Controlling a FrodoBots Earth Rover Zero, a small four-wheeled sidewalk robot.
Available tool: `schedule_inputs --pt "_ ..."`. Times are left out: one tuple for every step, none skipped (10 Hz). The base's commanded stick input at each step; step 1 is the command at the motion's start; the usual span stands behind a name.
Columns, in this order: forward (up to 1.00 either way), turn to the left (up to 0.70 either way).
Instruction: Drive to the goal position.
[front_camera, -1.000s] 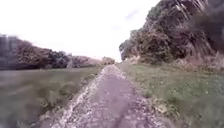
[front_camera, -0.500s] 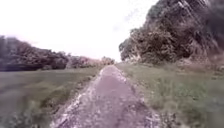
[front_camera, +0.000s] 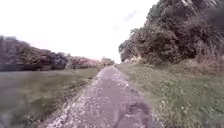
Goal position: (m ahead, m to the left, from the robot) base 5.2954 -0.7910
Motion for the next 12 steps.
schedule_inputs --pt "1.0 0.31" --pt "1.0 0.0" --pt "1.0 0.0" --pt "1.0 0.0" --pt "1.0 0.0" --pt "1.0 0.0" --pt "1.0 0.0" --pt "1.0 0.0" --pt "1.0 0.0" --pt "1.0 0.0" --pt "1.0 0.0" --pt "1.0 0.0"
